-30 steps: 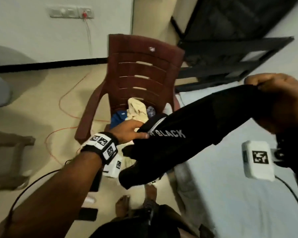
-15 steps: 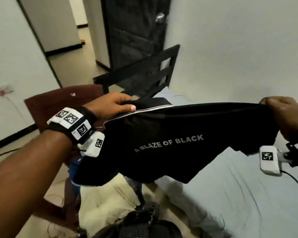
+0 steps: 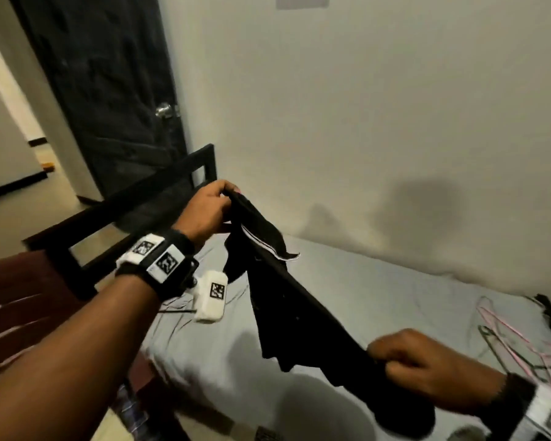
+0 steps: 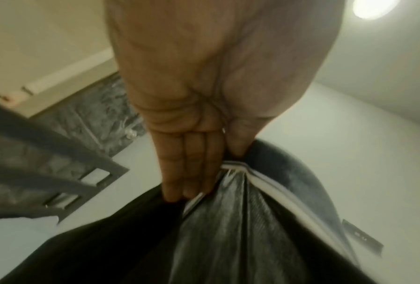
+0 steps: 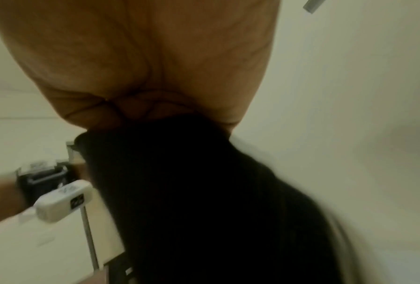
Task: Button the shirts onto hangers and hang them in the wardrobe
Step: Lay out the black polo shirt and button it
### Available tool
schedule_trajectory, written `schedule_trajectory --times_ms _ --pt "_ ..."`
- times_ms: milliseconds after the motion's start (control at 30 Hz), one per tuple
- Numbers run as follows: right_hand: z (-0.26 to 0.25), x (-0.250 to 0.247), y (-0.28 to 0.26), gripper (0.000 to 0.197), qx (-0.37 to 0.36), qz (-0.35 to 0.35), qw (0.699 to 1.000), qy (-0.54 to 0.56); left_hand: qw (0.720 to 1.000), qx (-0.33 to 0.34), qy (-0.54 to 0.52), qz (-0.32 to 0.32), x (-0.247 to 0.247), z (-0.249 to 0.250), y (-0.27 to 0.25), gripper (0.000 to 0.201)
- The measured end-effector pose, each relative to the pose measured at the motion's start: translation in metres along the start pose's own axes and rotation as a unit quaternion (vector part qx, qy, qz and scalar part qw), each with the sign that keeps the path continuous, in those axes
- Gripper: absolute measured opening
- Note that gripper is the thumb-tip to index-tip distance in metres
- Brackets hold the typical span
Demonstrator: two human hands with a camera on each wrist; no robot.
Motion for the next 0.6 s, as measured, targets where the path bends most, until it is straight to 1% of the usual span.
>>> schedule_trajectory --times_ms 33,67,100,133,167,200,233,267,300,333,367,400,433,467,500,567,600 --pt "0.006 0.004 -0.005 0.019 -0.003 -0.029 0.999 -0.015 0.998 0.024 -0.046 -0.029 0.019 -0.001 -0.003 0.022" --pt "0.014 0.004 -0.009 0.022 -0.005 -0.025 0.999 -0.024 0.993 0.044 -0.080 -0.070 0.038 -0.002 -0.007 0.019" --pt "0.020 0.000 -0.012 0.024 -0.001 0.014 1.000 -0.027 0.987 0.054 -0.099 -0.114 0.054 -0.001 -0.012 0.017" --pt "0.026 -0.008 -0.014 0.024 0.014 0.083 0.996 -0.026 0.978 0.062 -0.111 -0.163 0.070 0.000 -0.017 0.020" --pt "0.031 -0.019 -0.013 0.025 0.037 0.167 0.985 -0.025 0.969 0.071 -0.108 -0.210 0.081 0.003 -0.021 0.023" --pt "0.036 -0.033 -0.012 0.026 0.061 0.249 0.967 -0.013 0.959 0.077 -0.097 -0.256 0.091 0.006 -0.025 0.025" --pt "0.041 -0.046 -0.012 0.028 0.076 0.313 0.947 0.005 0.949 0.081 -0.080 -0.295 0.102 0.010 -0.029 0.025" --pt "0.044 -0.059 -0.009 0.034 0.076 0.351 0.933 0.022 0.938 0.086 -0.063 -0.330 0.110 0.014 -0.031 0.025" --pt "0.046 -0.070 -0.006 0.045 0.069 0.363 0.929 0.030 0.928 0.089 -0.045 -0.358 0.117 0.018 -0.033 0.026" --pt "0.046 -0.078 -0.001 0.059 0.056 0.346 0.936 0.037 0.921 0.092 -0.029 -0.377 0.123 0.022 -0.034 0.027" --pt "0.046 -0.082 0.007 0.072 0.048 0.312 0.948 0.045 0.914 0.093 -0.019 -0.393 0.128 0.027 -0.035 0.027" --pt "0.043 -0.084 0.013 0.081 0.042 0.274 0.959 0.059 0.909 0.089 -0.017 -0.406 0.132 0.031 -0.036 0.028" --pt "0.041 -0.083 0.021 0.083 0.033 0.241 0.967 0.079 0.906 0.083 -0.021 -0.414 0.134 0.035 -0.036 0.028" --pt "0.039 -0.079 0.029 0.079 0.021 0.212 0.971 0.109 0.903 0.076 -0.029 -0.421 0.135 0.039 -0.035 0.027" --pt "0.037 -0.075 0.036 0.068 0.007 0.181 0.971 0.154 0.902 0.070 -0.038 -0.424 0.135 0.043 -0.034 0.024" --pt "0.030 -0.062 0.043 0.045 -0.011 0.139 0.957 0.253 0.899 0.048 -0.070 -0.430 0.127 0.048 -0.028 0.023" --pt "0.026 -0.056 0.044 0.039 0.002 0.132 0.948 0.290 0.899 0.033 -0.085 -0.428 0.121 0.049 -0.024 0.027"
Point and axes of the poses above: each hand's wrist, its own y-axis towards the middle knuckle, its own x-axis out of the palm, z = x × y, the point moved 1 cm from there along y, towards the middle knuckle, and after that the axes turned 15 degrees about -y, right-handed, at the moved point
